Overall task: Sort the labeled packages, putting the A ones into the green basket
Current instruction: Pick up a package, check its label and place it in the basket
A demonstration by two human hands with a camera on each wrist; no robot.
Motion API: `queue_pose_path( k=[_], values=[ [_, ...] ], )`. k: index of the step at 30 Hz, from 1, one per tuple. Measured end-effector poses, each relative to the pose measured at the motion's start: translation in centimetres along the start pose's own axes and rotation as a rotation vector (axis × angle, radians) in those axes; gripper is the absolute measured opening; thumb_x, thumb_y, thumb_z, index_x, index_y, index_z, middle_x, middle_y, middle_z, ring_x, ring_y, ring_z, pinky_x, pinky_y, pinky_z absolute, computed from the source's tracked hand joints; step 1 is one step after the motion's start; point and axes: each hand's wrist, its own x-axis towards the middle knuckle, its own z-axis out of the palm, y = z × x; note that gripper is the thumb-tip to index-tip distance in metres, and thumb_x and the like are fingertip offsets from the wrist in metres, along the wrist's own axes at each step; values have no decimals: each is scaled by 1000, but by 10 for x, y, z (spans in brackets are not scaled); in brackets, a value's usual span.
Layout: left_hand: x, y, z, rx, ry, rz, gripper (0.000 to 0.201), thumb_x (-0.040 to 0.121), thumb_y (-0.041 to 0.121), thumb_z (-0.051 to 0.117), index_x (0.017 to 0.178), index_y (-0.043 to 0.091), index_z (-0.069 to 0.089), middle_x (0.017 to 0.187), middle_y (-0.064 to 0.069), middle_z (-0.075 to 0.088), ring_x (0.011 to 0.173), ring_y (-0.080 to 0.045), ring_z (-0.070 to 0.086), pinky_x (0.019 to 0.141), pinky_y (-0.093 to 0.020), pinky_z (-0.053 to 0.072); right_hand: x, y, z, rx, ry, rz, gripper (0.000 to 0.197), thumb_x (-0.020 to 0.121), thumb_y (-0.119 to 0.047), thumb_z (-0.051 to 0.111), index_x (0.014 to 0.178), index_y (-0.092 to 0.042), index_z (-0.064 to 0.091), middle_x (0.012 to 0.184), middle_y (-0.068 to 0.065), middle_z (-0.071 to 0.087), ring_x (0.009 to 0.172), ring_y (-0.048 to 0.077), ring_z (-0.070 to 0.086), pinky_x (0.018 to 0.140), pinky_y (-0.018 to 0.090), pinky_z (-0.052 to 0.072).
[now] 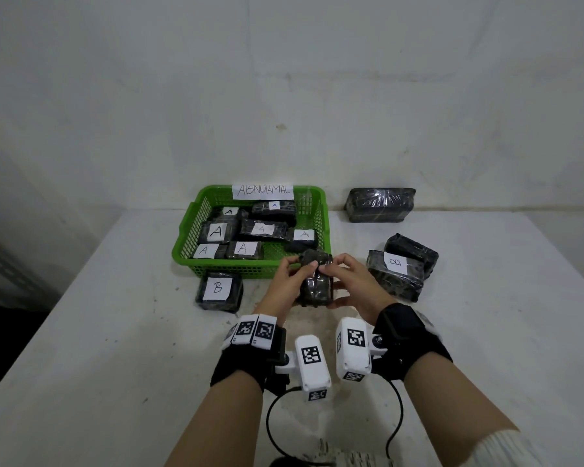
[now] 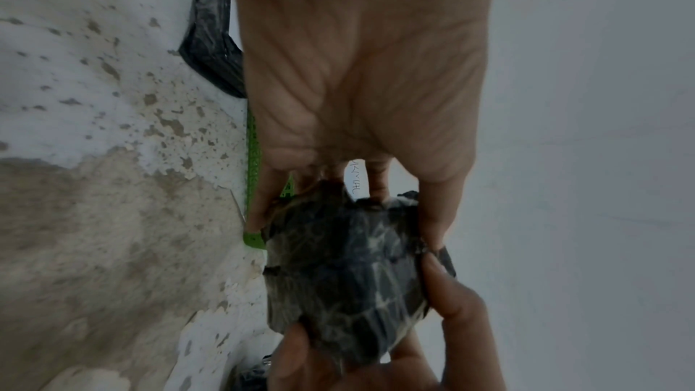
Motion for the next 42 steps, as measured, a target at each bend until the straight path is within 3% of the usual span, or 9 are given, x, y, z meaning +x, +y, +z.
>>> queue_pose_path(
  k=[6, 10, 15, 20, 26, 31, 35, 39, 42],
  values=[
    [0, 5, -2, 55, 33, 29, 27, 88, 16, 62, 110, 18, 46, 109, -9, 60, 83, -17, 63, 51, -29, 51, -1, 0, 2, 0, 3, -13, 19, 90, -20, 62, 91, -17, 43, 94, 7, 63, 77, 19, 61, 52, 30, 51],
    [2, 7, 0, 35, 37, 24, 31, 87, 19, 64, 112, 17, 46, 107, -9, 61, 78, -15, 63, 50, -26, 49, -1, 1, 1, 35, -13, -20, 38, 84, -7, 68, 102, -18, 37, 100, 9, 61, 79, 20, 63, 54, 30, 52],
    [-1, 8, -1, -28, -29, 15, 37, 89, 9, 60, 118, 19, 41, 104, -7, 62, 80, -16, 62, 59, -29, 53, 0, 1, -2, 113, 31, -22, 53, 83, -6, 69, 116, -23, 31, 108, 14, 60, 84, 22, 63, 55, 31, 52],
    [-1, 8, -2, -66, 6, 21, 44, 88, 8, 61, 123, 24, 38, 121, -16, 59, 94, -23, 61, 76, -40, 52, -1, 4, -3, 105, -62, -18, 79, 79, 0, 72, 133, -36, 27, 118, 9, 62, 94, 24, 64, 71, 34, 54],
    [-1, 7, -2, -43, -37, 10, 49, 87, 8, 61, 123, 31, 36, 128, -17, 56, 101, -25, 60, 82, -43, 51, 4, 6, -3, 50, -57, -20, 87, 77, -2, 74, 144, -29, 27, 126, 5, 57, 98, 25, 64, 75, 34, 52],
    [-4, 9, -4, -6, 0, 51, 29, 97, 30, 46, 122, 44, 39, 127, -7, 54, 108, -32, 58, 73, -44, 56, -2, -1, -6, 17, -160, -39, 79, 75, -27, 74, 140, -44, 33, 118, 6, 64, 100, 22, 63, 79, 32, 41],
    [-4, 9, -3, 21, -43, -49, 38, 98, 48, 31, 128, 33, 48, 127, -8, 56, 98, -28, 63, 66, -34, 57, 3, 2, -6, -83, -112, -53, 51, 83, -26, 71, 128, -42, 54, 112, 7, 64, 91, 18, 57, 68, 26, 34],
    [-8, 12, -2, -1, -118, -103, 47, 95, 52, 35, 131, 24, 48, 119, -12, 60, 94, -29, 65, 70, -33, 58, 6, 5, -6, -23, -58, -47, 31, 86, -26, 67, 117, -28, 65, 93, 4, 70, 75, 15, 59, 59, 23, 35],
    [-9, 13, -3, -13, -130, -107, 43, 93, 39, 50, 132, 21, 47, 122, -15, 58, 93, -31, 65, 65, -31, 59, 6, 6, -8, -27, -26, -59, 24, 86, -22, 68, 110, -18, 68, 85, 4, 68, 67, 13, 56, 56, 23, 36]
  ],
)
